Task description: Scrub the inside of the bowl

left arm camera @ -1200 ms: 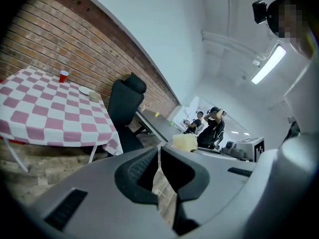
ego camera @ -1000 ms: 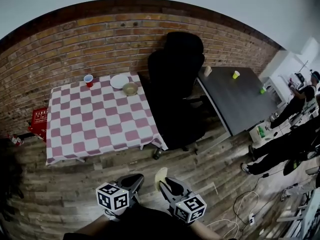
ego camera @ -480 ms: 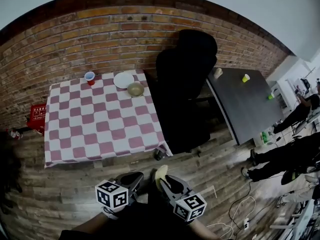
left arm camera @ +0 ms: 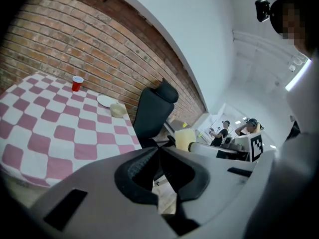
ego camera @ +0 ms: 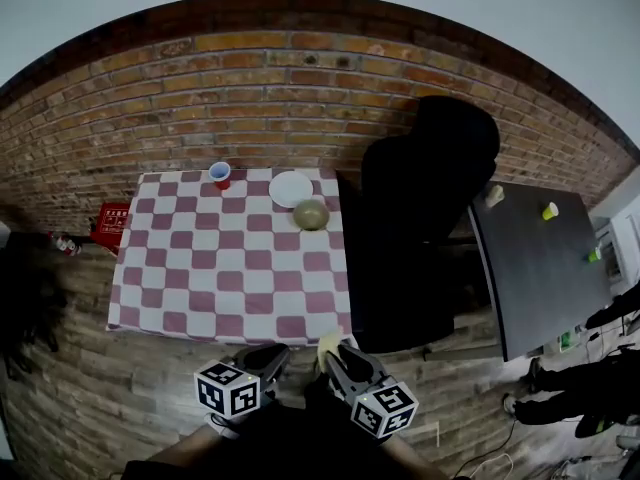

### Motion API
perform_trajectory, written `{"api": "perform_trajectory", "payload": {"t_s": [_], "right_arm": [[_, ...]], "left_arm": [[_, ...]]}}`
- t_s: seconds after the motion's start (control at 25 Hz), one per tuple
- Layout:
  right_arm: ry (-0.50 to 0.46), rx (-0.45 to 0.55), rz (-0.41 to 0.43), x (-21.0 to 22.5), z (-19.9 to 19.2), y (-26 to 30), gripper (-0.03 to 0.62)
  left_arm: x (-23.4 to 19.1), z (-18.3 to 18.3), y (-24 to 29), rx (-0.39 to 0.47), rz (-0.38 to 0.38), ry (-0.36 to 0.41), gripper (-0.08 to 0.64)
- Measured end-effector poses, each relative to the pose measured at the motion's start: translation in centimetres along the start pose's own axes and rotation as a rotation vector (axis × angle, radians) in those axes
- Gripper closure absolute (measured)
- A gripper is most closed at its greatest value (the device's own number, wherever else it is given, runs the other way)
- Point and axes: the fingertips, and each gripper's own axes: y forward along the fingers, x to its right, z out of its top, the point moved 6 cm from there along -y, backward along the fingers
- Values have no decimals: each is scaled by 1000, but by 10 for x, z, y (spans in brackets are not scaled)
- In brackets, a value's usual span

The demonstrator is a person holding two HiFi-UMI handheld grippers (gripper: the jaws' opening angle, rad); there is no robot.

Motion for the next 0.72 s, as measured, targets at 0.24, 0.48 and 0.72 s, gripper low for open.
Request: {"api": "perform_trajectory", "payload": {"t_s": [0.24,0.48,0.72], "right_arm": [[21,-31,45,66,37,19,489],[46,-75,93,116,56,34,489],[48,-111,126,137,70,56,489]], "left_arm": [[10,40,63,4,35,-8,531],[10,61,99,25,96,-58,531],[2,77,115,44,129,-85,531]]}}
